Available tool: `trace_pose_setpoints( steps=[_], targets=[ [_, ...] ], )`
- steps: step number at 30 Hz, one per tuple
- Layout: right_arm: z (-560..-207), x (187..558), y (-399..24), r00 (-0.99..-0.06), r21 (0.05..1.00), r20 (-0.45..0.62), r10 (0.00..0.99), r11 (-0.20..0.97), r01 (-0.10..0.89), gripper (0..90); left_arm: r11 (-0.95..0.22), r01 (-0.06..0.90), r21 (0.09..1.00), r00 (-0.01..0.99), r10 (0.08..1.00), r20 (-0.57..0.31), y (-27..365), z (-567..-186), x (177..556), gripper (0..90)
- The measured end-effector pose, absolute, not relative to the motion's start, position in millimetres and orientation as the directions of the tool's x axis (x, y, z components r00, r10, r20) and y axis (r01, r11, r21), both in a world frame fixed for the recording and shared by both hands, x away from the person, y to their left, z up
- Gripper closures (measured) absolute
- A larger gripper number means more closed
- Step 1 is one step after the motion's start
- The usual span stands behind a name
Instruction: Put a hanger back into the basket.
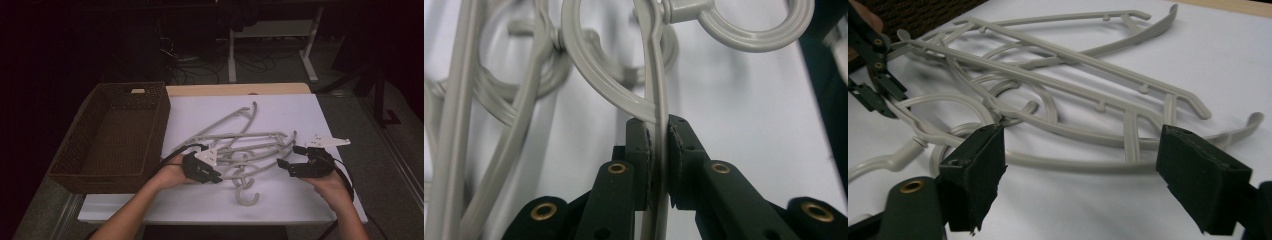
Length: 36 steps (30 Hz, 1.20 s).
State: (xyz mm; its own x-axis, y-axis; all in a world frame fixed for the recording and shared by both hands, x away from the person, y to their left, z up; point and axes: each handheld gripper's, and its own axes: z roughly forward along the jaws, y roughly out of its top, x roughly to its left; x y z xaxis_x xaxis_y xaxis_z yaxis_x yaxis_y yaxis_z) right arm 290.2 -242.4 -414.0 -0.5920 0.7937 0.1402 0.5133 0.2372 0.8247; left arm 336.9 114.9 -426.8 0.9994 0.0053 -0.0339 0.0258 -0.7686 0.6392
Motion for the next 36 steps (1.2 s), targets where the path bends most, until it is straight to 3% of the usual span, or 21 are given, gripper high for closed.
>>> trace_pose_setpoints(
  steps=[9, 16, 26, 36],
  targets=[
    [-413.9, 288.8, -254.2, -0.569, 0.832, 0.144, 0.81, 0.211, 0.512, 17.1, -0.662, 0.168, 0.73, 0.984, 0.154, -0.086, 130.8, -396.0, 347.7, 81.7],
    [-418.7, 290.9, -255.5, -0.569, 0.824, 0.147, 0.809, 0.218, 0.523, 15.3, -0.624, 0.234, 0.745, 0.964, 0.247, -0.096, 135.0, -357.1, 354.4, 81.7],
    [-422.2, 291.9, -255.5, -0.571, 0.818, 0.15, 0.807, 0.222, 0.53, 14.2, -0.61, 0.273, 0.744, 0.938, 0.34, -0.065, 148.9, -307.1, 362.1, 81.7],
    [-427.1, 293.4, -251.0, -0.572, 0.813, 0.136, 0.809, 0.239, 0.531, 12.1, -0.576, 0.303, 0.76, 0.906, 0.42, -0.043, 195.9, -269.2, 373.4, 81.7]
  ],
)
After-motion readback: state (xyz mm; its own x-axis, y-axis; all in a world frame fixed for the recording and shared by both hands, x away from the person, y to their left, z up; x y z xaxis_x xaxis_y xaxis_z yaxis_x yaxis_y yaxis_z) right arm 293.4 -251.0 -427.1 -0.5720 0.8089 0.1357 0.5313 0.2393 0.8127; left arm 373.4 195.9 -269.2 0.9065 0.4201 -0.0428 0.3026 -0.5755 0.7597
